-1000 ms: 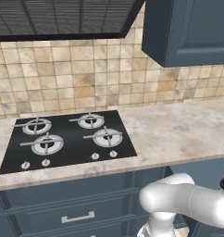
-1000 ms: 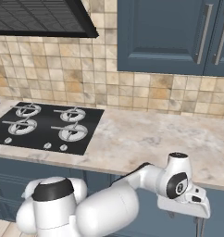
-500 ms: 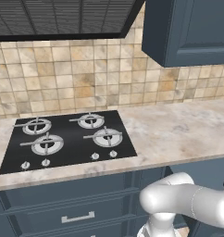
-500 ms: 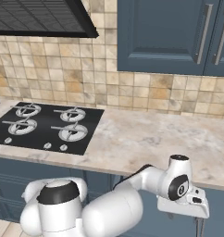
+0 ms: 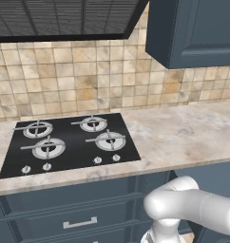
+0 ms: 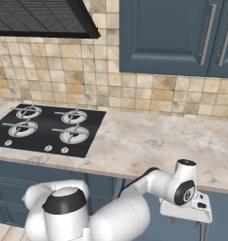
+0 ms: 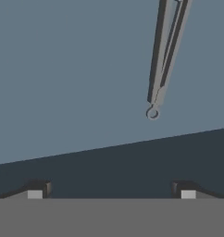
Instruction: Take the tongs from the drawer on the right and place them on the dining counter next to the tray containing the kebab skewer.
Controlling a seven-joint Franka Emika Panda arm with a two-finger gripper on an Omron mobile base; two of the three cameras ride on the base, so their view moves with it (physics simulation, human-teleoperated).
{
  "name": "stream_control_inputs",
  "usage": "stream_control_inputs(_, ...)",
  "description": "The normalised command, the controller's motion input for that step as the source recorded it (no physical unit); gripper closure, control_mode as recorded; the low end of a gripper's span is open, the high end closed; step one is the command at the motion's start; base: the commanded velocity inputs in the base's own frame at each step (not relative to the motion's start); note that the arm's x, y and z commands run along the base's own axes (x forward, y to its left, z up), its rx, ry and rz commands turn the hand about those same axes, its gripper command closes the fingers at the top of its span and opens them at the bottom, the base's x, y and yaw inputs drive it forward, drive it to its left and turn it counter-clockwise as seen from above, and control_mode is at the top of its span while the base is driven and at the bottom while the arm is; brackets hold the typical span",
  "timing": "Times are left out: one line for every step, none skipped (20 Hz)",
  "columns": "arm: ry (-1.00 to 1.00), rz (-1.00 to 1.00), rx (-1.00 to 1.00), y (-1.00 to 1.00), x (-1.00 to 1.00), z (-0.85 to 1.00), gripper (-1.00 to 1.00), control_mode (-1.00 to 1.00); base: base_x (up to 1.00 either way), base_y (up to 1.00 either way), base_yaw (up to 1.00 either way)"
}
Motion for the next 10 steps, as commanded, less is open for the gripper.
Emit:
stream_control_inputs(0.0,0.03,0.05,0.0,0.01,-0.01,-1.0,-1.0,0.0,0.0,0.0)
stream_control_inputs(0.0,0.03,0.05,0.0,0.0,0.0,-1.0,-1.0,0.0,0.0,0.0)
stream_control_inputs(0.02,0.01,0.04,-0.01,0.0,0.0,-1.0,-1.0,0.0,0.0,0.0)
stream_control_inputs(0.03,0.01,0.03,-0.01,0.0,0.0,-1.0,-1.0,0.0,0.0,0.0)
stream_control_inputs(0.04,0.0,0.03,-0.04,0.0,0.0,-1.0,-1.0,0.0,0.0,0.0)
stream_control_inputs(0.04,0.0,0.03,-0.05,0.0,0.0,-1.0,-1.0,0.0,0.0,0.0)
stream_control_inputs(0.03,0.0,0.04,-0.05,0.01,0.0,-1.0,-1.0,0.0,0.0,0.0)
stream_control_inputs(0.02,0.0,0.04,-0.06,0.04,0.0,-1.0,-1.0,0.0,0.0,0.0)
stream_control_inputs(0.01,0.0,0.03,-0.06,0.1,-0.03,-1.0,-1.0,0.0,0.0,0.0)
stream_control_inputs(0.0,0.0,0.01,-0.04,0.12,-0.08,-1.0,-1.0,0.0,0.0,0.0)
